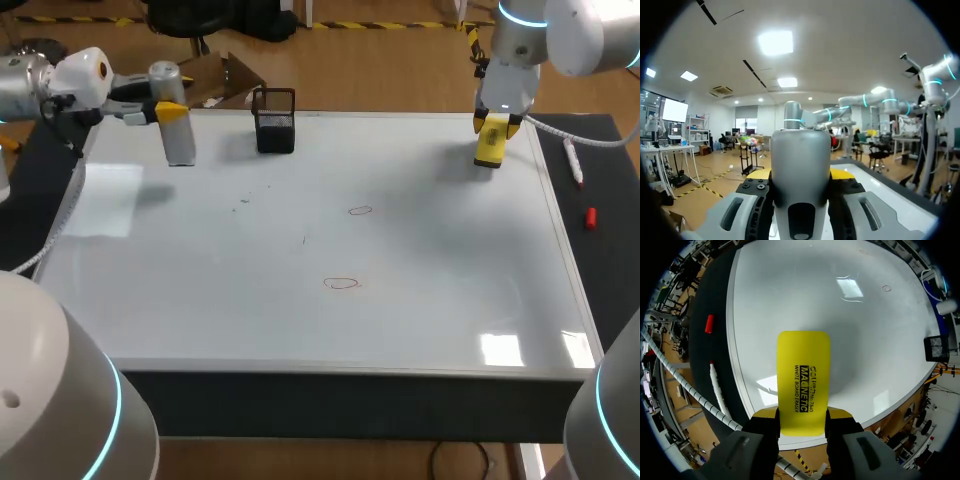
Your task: Pick up the inspection probe, press it on each red-marked spot on the whiteboard one by one, put down the probe, pick up the eraser, and wipe off all the red marks.
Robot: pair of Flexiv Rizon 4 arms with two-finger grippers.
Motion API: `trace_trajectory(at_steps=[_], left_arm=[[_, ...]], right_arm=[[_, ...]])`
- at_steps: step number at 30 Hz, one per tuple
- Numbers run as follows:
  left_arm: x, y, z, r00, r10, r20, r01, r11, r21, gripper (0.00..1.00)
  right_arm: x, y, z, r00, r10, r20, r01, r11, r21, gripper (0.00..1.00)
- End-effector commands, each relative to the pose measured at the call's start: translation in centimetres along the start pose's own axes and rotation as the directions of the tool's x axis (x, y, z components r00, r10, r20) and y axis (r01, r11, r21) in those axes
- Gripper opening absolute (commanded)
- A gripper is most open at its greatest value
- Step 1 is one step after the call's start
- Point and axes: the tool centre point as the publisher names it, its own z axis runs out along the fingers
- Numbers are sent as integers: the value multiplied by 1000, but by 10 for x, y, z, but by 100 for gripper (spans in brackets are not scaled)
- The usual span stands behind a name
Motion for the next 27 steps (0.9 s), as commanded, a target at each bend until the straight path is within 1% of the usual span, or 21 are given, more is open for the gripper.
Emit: trace_trajectory(at_steps=[1,9,14,18,23,25,27], left_arm=[[-2,0,0,1000,0,-5,0,1000,1,0],[-2,0,0,1000,0,-5,0,1000,1,0],[-2,0,0,1000,0,-5,0,1000,1,0],[-2,0,0,1000,0,-5,0,1000,1,0],[-2,0,0,1000,0,-5,0,1000,1,0],[-2,0,0,1000,0,-5,0,1000,1,0],[-2,0,0,1000,0,-5,0,1000,1,0]], right_arm=[[0,-1,-1,1000,-2,-4,2,1000,-1,0],[0,-1,-1,1000,-2,-4,2,1000,-1,0],[-24,19,-10,994,-106,-10,106,994,21,0],[-44,42,-14,986,-166,2,166,985,38,0],[-74,74,-19,968,-250,29,248,967,50,0],[-85,85,-21,959,-277,53,274,960,51,0],[-97,95,-23,950,-307,57,304,951,55,0]])
